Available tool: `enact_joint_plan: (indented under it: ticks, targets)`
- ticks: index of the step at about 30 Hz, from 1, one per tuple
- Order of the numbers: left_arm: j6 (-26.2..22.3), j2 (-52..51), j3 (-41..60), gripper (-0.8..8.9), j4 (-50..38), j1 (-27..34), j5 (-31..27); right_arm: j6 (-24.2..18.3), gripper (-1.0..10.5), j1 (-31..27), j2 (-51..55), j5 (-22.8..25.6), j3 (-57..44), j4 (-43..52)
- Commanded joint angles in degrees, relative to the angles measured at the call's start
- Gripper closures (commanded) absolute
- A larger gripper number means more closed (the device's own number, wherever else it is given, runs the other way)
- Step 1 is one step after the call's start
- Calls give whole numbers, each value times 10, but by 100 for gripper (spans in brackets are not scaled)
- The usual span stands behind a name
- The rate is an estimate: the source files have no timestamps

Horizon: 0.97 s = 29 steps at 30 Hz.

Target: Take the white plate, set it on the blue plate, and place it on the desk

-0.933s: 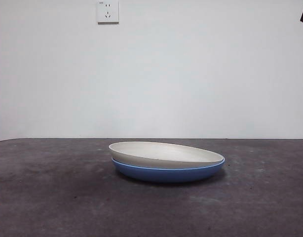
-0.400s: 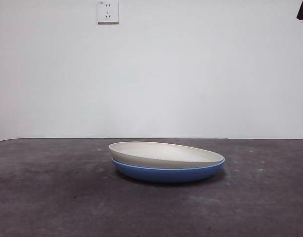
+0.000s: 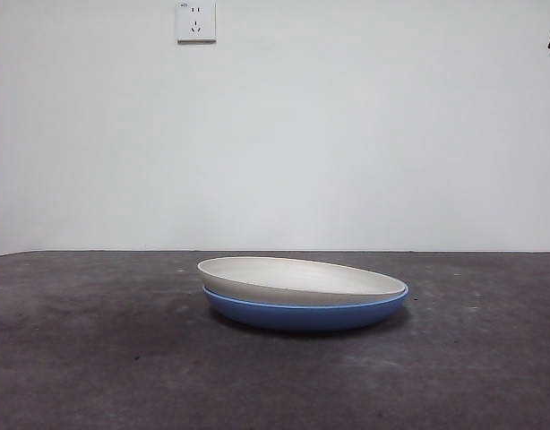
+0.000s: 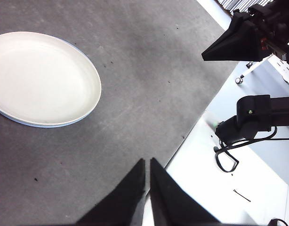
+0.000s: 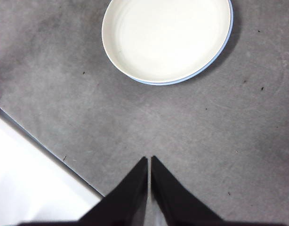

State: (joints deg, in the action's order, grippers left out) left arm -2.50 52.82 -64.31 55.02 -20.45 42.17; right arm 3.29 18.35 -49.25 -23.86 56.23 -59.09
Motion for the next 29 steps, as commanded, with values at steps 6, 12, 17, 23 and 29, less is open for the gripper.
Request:
enact_joint_plan:
  ticks: [6, 12, 17, 23, 29]
  targets:
    - [-9, 3, -5, 798, -6, -2, 3, -6, 941, 3, -4, -1, 9, 5]
    - [-9, 3, -5, 798, -6, -2, 3, -6, 941, 3, -4, -1, 9, 6]
    - [-9, 3, -5, 798, -6, -2, 3, -6, 941, 3, -4, -1, 9, 6]
    - [-41, -54, -2, 798, -85, 40, -64, -6, 941, 3, -4, -1, 9, 6]
    - [-46, -157, 68, 798, -316, 144, -162, -6, 941, 3, -4, -1, 9, 6]
